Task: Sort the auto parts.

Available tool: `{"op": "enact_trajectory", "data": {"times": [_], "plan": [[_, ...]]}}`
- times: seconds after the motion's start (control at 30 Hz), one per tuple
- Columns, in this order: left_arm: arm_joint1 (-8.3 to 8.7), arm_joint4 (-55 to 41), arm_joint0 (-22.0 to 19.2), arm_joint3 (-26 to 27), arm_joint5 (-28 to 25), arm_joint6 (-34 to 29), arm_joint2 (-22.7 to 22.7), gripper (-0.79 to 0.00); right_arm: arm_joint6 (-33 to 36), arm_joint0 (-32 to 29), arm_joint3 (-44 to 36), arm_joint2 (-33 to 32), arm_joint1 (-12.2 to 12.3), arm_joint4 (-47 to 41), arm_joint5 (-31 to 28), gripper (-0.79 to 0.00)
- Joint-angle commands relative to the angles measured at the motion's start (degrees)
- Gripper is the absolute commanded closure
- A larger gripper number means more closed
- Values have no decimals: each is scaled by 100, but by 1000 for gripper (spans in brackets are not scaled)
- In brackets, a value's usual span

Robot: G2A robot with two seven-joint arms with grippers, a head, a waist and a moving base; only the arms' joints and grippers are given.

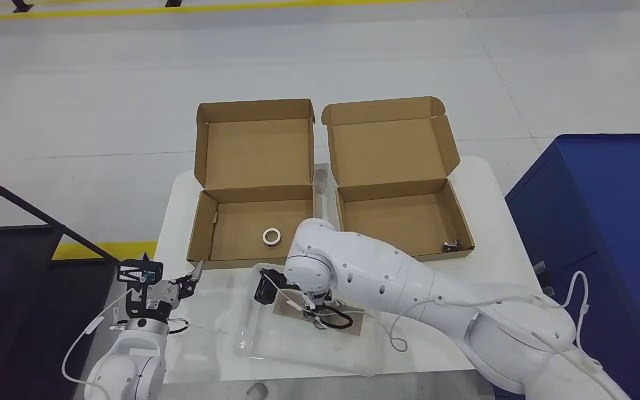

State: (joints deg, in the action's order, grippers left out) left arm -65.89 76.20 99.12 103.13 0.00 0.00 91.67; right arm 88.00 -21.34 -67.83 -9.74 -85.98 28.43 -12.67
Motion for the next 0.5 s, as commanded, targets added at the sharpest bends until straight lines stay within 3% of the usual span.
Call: {"op": "enact_trajectory", "data": {"times": [0.0, 0.47], "plan": [[0, 0, 0, 0, 0, 0, 0, -785, 0, 11, 71, 0, -37, -23, -22, -231], [0, 0, 0, 0, 0, 0, 0, -785, 0, -50, 832, 0, -413, -180, -311, -194]]}}
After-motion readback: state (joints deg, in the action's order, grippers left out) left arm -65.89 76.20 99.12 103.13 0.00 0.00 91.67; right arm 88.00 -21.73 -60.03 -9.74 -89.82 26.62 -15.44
